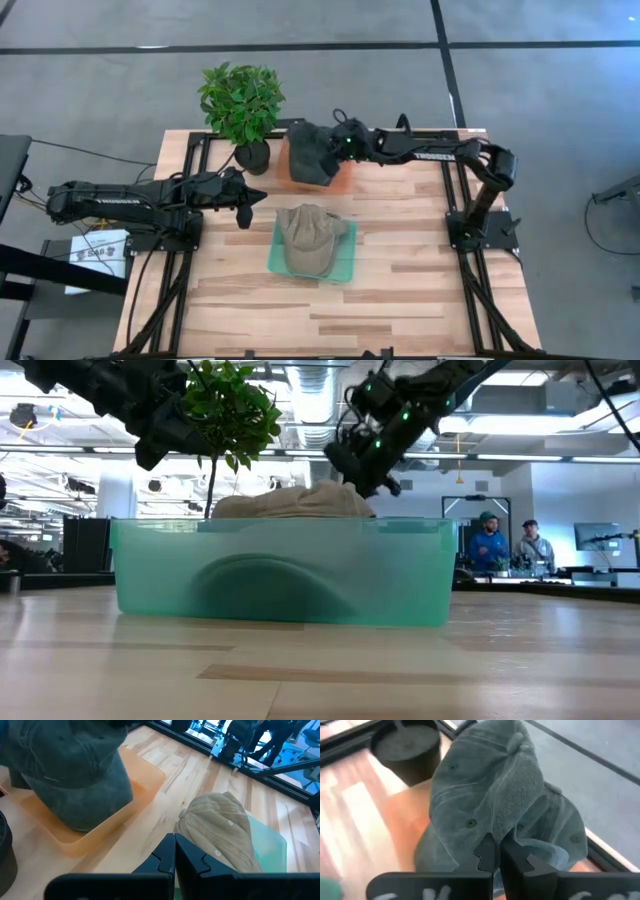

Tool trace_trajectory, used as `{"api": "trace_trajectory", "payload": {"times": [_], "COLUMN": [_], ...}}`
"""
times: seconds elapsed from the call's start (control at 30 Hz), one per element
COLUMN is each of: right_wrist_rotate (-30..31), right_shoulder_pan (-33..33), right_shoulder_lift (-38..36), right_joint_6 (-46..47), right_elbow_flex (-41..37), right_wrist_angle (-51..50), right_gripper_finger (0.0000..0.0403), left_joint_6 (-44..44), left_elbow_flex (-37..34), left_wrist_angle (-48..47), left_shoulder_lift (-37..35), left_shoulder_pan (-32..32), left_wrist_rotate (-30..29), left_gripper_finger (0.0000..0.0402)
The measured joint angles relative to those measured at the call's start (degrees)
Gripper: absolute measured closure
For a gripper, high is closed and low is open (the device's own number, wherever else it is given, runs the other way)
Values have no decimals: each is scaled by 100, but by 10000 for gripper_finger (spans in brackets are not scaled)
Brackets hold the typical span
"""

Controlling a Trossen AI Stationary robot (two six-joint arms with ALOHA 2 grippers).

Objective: Pick & Place hat
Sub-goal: Put the black cap into the orange bin, then return to Home Position

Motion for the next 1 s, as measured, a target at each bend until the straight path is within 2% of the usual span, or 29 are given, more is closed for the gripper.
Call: {"api": "trace_trajectory", "payload": {"times": [0.2, 0.47, 0.6, 0.8, 1.0], "right_wrist_rotate": [22, -109, -114, -134, -133], "right_shoulder_pan": [11, -142, -180, -215, -307], "right_shoulder_lift": [-158, 366, 357, -135, -404], "right_joint_6": [-20, -18, 26, -6, -20], "right_elbow_flex": [10, 5, 5, 8, 8], "right_wrist_angle": [-511, -625, -703, -617, -747], "right_gripper_finger": [395, 383, 370, 327, 257], "left_joint_6": [-5, -14, -39, -61, -59], "left_elbow_flex": [0, 0, 0, 0, 0], "left_wrist_angle": [-2, 6, 11, 9, 0], "left_shoulder_lift": [0, 4, 4, 4, 4], "left_shoulder_pan": [4, 4, 2, 0, 2], "left_wrist_rotate": [-62, -201, -203, -196, -196], "left_gripper_finger": [401, 402, 401, 401, 401]}}
